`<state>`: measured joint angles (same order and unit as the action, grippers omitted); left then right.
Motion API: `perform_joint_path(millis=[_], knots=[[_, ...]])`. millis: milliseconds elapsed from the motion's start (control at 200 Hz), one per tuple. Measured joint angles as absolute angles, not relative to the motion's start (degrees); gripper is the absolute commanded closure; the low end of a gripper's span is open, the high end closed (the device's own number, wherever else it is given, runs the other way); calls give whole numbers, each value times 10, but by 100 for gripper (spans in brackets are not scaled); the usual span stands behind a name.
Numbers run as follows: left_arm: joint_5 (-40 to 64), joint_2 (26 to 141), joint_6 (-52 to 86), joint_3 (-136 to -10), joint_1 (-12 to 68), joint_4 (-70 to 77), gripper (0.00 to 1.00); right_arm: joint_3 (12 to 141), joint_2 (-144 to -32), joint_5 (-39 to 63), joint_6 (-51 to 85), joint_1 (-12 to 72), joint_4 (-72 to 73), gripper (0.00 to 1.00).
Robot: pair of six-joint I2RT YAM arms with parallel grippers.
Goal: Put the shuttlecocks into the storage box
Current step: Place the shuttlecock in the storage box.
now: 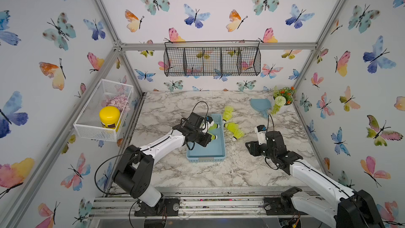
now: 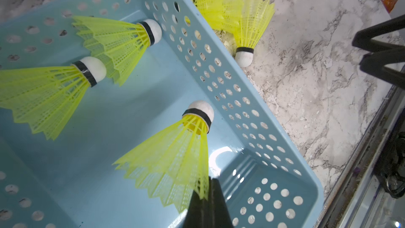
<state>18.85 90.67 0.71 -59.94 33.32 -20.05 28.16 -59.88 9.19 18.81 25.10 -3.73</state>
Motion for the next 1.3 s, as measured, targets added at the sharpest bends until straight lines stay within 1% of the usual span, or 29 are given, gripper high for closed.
perform_joint_path(millis=[506,1301], knots=[[218,992,-4,-640,330,-166,100,274,-581,93,189,251,-38,48],[241,1044,-11,-662,311,-140,100,273,-592,94,189,251,-38,48]])
